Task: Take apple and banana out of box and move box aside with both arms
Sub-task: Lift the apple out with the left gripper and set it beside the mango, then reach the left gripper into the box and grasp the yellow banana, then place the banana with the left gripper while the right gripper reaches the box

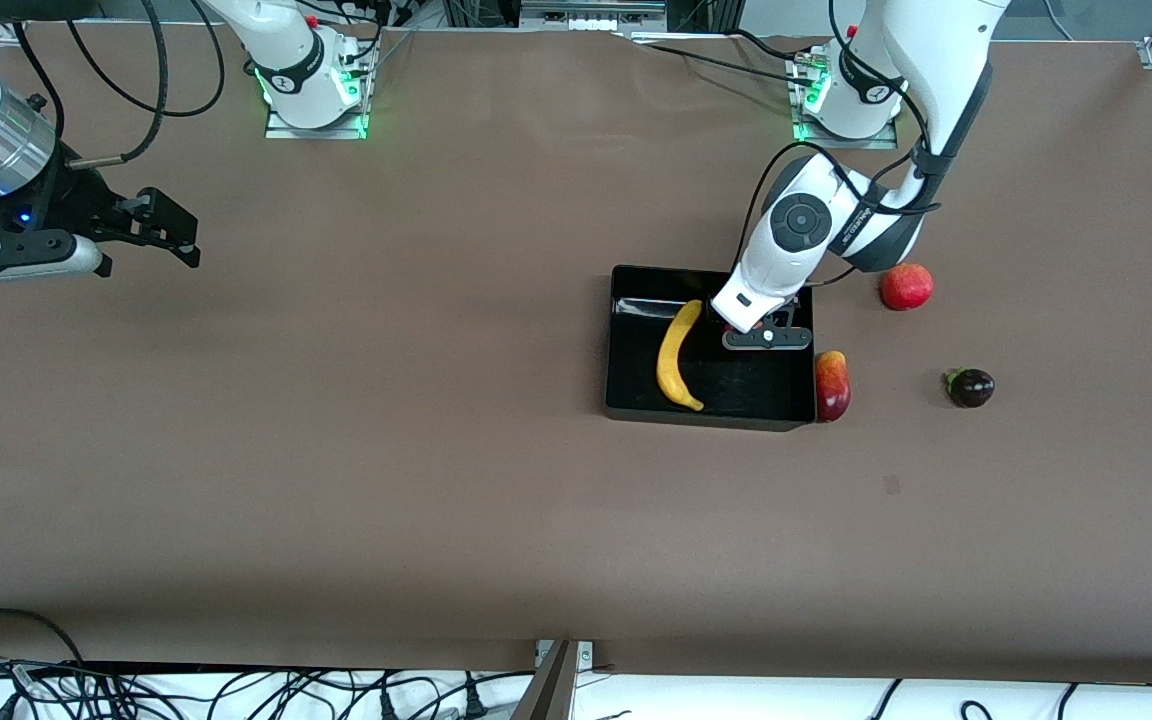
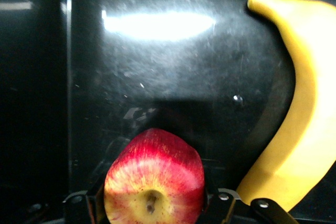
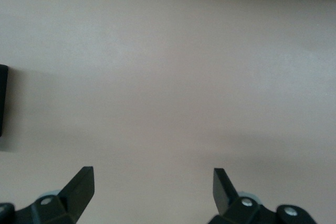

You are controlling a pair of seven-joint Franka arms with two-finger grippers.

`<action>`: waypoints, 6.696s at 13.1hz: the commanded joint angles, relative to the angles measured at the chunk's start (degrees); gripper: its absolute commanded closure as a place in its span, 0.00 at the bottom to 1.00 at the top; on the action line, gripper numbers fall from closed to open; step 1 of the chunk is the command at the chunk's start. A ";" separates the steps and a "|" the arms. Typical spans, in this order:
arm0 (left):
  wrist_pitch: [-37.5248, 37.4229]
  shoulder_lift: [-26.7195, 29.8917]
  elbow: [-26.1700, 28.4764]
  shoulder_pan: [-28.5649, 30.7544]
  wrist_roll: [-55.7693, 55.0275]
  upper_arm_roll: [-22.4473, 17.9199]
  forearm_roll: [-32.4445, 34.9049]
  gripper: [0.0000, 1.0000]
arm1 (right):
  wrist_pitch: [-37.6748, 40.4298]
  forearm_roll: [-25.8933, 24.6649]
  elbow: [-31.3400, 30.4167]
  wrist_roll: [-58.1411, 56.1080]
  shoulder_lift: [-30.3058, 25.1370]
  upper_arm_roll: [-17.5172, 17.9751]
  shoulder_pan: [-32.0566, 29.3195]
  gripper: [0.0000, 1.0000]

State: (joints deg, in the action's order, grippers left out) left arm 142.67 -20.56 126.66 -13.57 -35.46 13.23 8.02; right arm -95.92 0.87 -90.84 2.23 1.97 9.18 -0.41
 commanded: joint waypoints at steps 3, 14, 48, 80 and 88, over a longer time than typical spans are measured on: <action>-26.42 4.48 -15.35 2.66 6.60 0.13 0.77 0.79 | 0.47 -0.17 0.40 0.32 0.05 -0.04 0.06 0.00; -11.70 10.99 6.97 18.66 33.97 0.31 0.50 0.78 | 0.21 -0.08 0.40 0.32 0.05 -0.04 0.06 0.00; -9.51 -17.76 -22.60 -0.49 -8.40 8.74 9.56 0.51 | 0.20 0.01 0.49 0.23 -0.12 -0.04 0.15 0.00; -19.19 -13.01 -19.70 33.25 53.22 8.48 12.02 0.47 | -11.18 3.26 0.67 19.17 16.11 0.40 22.69 0.00; -35.06 -5.20 -26.80 33.35 47.97 14.09 10.09 0.00 | -33.34 -1.74 9.37 51.97 38.88 -3.10 43.81 0.00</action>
State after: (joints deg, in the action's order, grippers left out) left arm 113.87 -29.91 101.95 19.53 15.71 24.42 18.46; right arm -126.32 0.76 -85.28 49.92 36.19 8.89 39.78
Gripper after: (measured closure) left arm 0.000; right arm 0.000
